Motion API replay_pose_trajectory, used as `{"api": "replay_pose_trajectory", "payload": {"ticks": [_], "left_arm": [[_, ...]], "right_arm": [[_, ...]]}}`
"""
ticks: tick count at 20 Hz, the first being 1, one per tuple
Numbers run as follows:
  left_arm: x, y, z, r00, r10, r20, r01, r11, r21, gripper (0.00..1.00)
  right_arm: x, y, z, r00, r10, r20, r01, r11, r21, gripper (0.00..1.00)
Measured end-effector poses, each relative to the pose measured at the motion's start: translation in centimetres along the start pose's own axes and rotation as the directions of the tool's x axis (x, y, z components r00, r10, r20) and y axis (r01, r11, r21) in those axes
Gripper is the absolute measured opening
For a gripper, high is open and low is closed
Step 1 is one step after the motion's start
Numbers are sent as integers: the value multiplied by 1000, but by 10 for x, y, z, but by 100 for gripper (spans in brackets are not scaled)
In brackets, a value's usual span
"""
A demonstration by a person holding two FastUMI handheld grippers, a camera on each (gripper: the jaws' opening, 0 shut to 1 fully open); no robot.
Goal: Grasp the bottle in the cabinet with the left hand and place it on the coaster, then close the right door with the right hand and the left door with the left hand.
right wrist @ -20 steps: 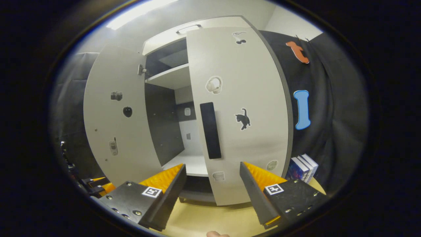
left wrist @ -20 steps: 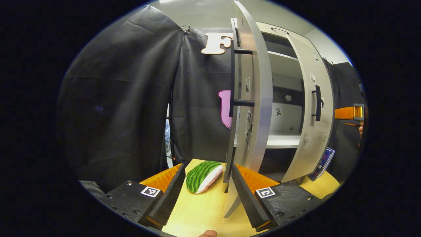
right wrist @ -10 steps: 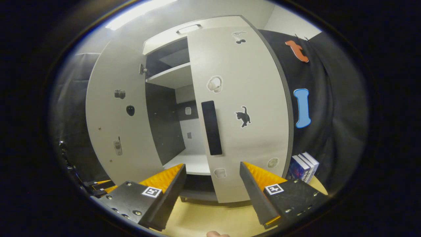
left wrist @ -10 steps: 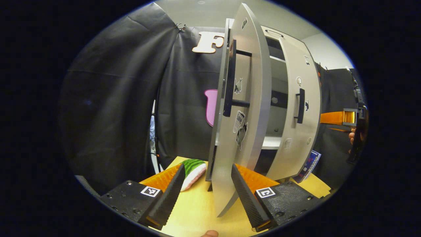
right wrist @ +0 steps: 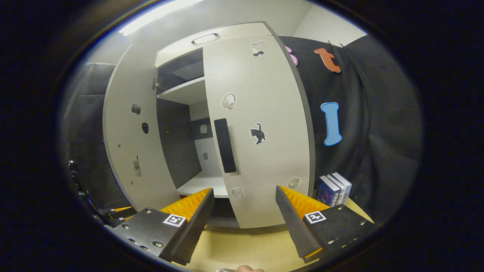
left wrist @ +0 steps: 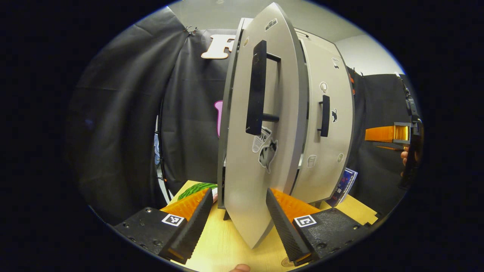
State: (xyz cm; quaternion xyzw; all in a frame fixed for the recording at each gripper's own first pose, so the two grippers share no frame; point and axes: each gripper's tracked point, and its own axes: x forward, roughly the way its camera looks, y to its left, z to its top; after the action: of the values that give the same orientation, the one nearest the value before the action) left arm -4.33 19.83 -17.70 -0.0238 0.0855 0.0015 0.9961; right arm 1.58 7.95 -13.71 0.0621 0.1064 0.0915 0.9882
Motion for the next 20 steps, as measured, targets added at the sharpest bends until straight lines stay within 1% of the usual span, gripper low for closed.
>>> {"api": "replay_pose_trajectory", "payload": {"ticks": [6,8,11,13,15,20], "left_arm": [[17,-30,-4,998,-67,-13,66,998,-14,90],[23,-46,-5,994,-105,-18,104,994,-16,90],[29,-73,-13,986,-159,-42,157,987,-47,90],[31,-85,-13,983,-178,-45,175,983,-54,91],[30,-94,-11,980,-194,-48,192,980,-41,91],[29,-100,1,978,-205,-48,204,979,-19,90]], "right_arm": [[-12,-9,0,1000,-27,5,27,1000,-9,98],[-15,-12,0,999,-35,4,35,999,-14,98],[-24,-17,0,999,-49,5,49,998,-25,98],[-30,-22,2,998,-60,13,60,998,-32,98],[-34,-26,2,997,-70,16,70,997,-41,98],[-41,-36,4,995,-97,30,98,994,-46,98]]}}
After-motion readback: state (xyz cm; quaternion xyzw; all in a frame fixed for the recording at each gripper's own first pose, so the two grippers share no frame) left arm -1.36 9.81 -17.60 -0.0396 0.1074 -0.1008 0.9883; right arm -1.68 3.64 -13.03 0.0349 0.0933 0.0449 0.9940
